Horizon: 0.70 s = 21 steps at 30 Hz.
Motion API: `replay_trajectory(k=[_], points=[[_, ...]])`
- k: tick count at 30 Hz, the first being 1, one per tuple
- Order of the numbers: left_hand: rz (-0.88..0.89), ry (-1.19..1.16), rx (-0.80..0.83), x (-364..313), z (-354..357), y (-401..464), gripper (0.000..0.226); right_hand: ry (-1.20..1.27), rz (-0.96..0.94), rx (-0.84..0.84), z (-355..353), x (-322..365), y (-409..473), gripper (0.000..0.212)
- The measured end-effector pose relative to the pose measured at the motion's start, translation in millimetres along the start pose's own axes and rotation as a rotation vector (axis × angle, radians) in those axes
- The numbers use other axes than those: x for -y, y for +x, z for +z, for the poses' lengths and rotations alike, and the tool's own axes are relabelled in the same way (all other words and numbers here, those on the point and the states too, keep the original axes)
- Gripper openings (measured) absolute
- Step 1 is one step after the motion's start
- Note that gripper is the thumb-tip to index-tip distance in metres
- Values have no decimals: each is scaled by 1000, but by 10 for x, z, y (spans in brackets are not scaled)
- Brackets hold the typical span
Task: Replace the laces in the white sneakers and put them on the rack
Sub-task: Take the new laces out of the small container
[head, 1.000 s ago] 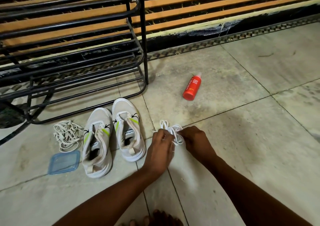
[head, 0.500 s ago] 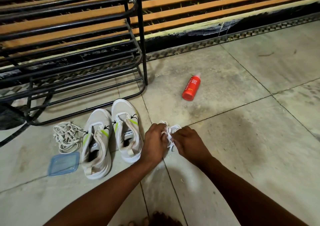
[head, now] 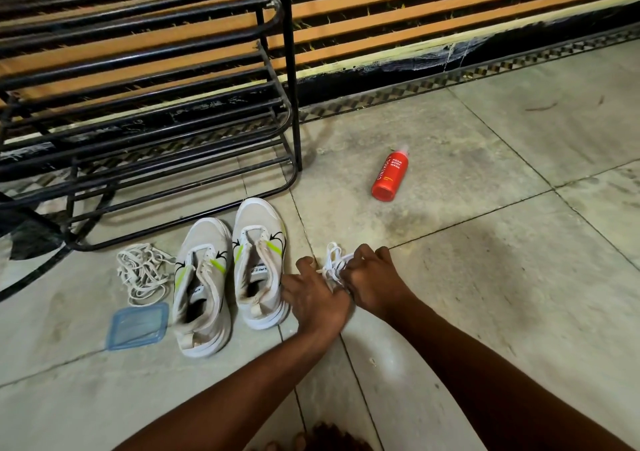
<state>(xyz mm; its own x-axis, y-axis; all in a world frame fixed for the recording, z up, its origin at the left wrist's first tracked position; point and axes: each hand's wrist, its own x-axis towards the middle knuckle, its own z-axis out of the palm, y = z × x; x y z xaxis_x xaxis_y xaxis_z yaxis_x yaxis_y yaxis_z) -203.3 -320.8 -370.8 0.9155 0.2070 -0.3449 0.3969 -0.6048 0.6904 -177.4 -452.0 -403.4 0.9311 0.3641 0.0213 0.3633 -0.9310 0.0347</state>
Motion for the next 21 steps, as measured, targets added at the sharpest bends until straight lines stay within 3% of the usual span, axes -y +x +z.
replay_trajectory(k=[4,8,12,17,21], points=[[12,-42,49,102,80,61,71,32,-14,-25,58,-27,-19,15],[142,-40,52,177,78,157,56,128,-34,-59,76,-66,-49,10],[425,2,46,238,39,168,63,253,2,-62,83,-114,-93,39],[713,251,-9,226,-47,132,68,483,134,-162,114,-144,-167,27],[787,568,64,232,-80,192,63,576,202,-278,110,-171,-210,26]])
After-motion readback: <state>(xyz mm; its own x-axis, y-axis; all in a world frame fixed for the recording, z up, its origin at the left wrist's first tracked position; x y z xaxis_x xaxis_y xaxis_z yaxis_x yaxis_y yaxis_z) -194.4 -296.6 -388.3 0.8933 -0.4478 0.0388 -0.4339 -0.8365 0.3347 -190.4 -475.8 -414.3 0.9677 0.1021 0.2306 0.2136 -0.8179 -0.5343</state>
